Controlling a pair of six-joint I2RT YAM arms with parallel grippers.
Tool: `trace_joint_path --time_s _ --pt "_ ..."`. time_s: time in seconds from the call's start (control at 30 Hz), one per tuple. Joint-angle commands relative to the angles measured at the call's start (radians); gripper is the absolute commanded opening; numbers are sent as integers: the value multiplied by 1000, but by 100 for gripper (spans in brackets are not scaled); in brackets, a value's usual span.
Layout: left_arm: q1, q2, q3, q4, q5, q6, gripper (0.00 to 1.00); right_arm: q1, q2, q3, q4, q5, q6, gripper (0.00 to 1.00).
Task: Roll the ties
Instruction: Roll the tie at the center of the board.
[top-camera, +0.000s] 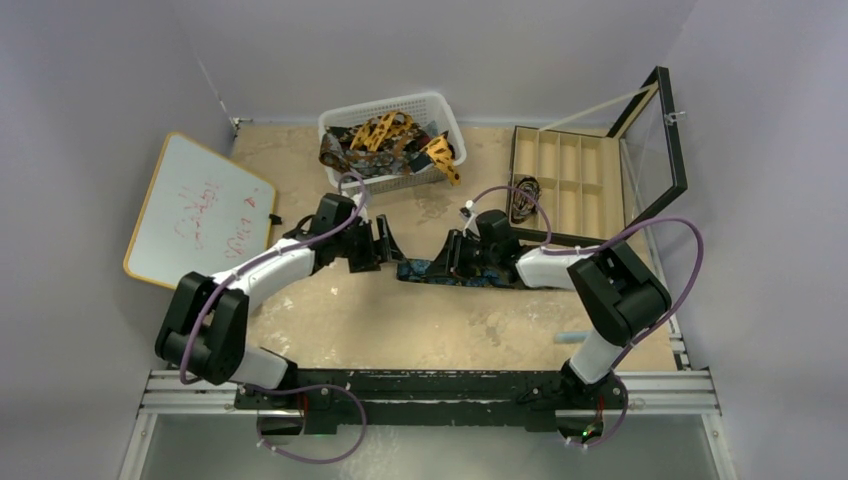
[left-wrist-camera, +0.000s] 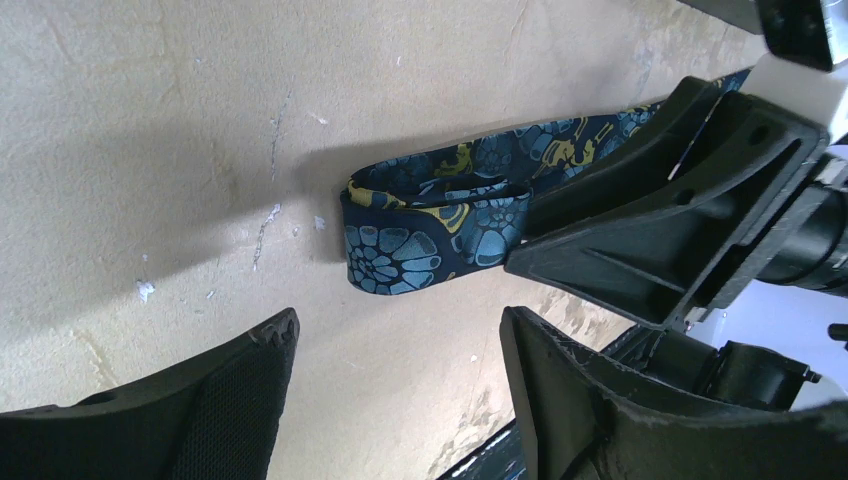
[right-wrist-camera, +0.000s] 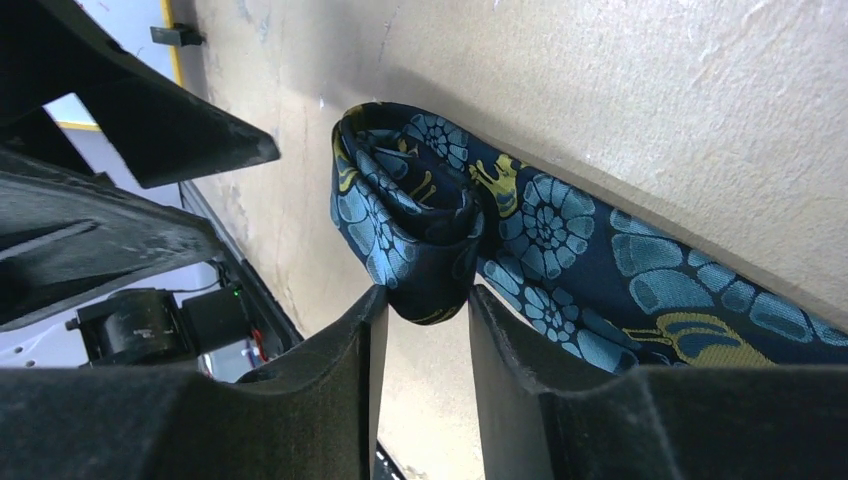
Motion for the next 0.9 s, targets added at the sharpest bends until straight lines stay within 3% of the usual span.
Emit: trace_joint_path --time_s 0.0,0.23,0.47,0.6,0.87 --pt "8 34 -27 89 49 12 72 4 12 49 -2 8 -13 37" --pt "15 86 -40 155 77 3 72 3 34 72 -59 27 -28 27" --pt "16 123 -45 204 106 2 72 3 53 66 -70 30 -27 24" --pt "17 137 -47 246 122 6 71 1 44 65 -81 37 -27 27" --pt "18 144 -54 260 130 28 68 0 -7 69 -74 14 -35 42"
